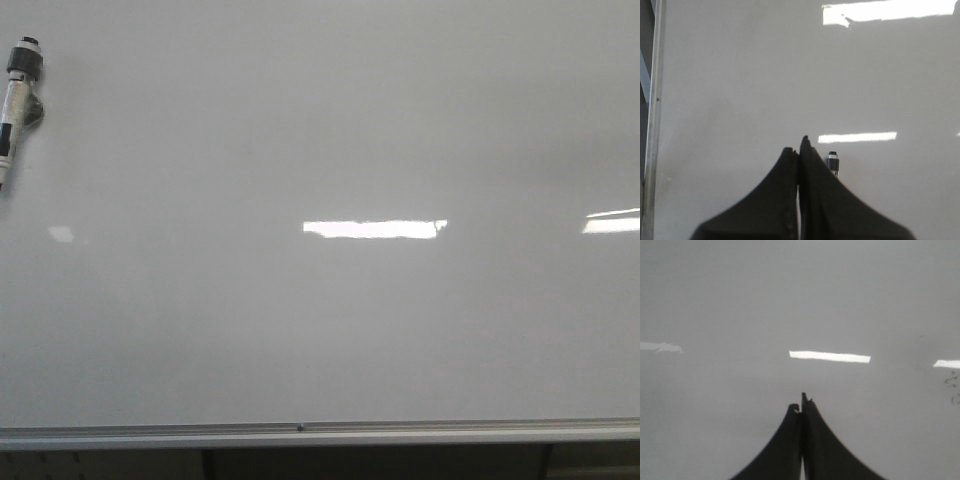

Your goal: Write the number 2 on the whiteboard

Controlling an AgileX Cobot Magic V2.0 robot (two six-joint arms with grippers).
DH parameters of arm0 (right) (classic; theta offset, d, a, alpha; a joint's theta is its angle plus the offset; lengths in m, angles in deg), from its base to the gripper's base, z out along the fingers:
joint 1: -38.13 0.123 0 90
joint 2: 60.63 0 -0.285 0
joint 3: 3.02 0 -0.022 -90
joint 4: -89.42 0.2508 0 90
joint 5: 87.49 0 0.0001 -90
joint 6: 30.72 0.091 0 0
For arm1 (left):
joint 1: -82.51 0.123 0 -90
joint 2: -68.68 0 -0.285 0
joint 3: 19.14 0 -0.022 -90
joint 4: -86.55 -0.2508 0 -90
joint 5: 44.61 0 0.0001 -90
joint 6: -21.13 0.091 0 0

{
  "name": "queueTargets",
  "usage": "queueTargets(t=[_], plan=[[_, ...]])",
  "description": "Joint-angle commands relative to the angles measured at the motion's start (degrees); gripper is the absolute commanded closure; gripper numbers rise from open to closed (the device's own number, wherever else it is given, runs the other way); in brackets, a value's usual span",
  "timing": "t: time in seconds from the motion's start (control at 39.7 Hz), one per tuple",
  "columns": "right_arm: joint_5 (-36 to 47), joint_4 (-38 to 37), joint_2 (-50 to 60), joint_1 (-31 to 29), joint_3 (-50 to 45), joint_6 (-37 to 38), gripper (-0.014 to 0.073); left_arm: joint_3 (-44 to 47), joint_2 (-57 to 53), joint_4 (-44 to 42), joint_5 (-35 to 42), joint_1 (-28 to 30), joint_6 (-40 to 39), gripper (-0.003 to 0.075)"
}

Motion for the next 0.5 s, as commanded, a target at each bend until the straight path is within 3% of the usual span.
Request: queueTargets(t=[0.0, 0.28, 0.48], plan=[[3.29, 0.23, -4.01, -0.31, 2.15, -0.01, 0.0662, -1.76, 3.30, 0.54, 2.26, -0.47, 0.09, 0.0740], [-0.06, 0.23, -10.29, -0.31, 2.03, -0.01, 0.0662, -1.42, 8.36, 0.54, -3.42, -0.47, 0.09, 0.0740], [-2.40, 0.23, -13.71, -0.31, 2.03, -0.01, 0.0662, -0.79, 10.59, 0.54, -2.51, -0.47, 0.09, 0.0740]])
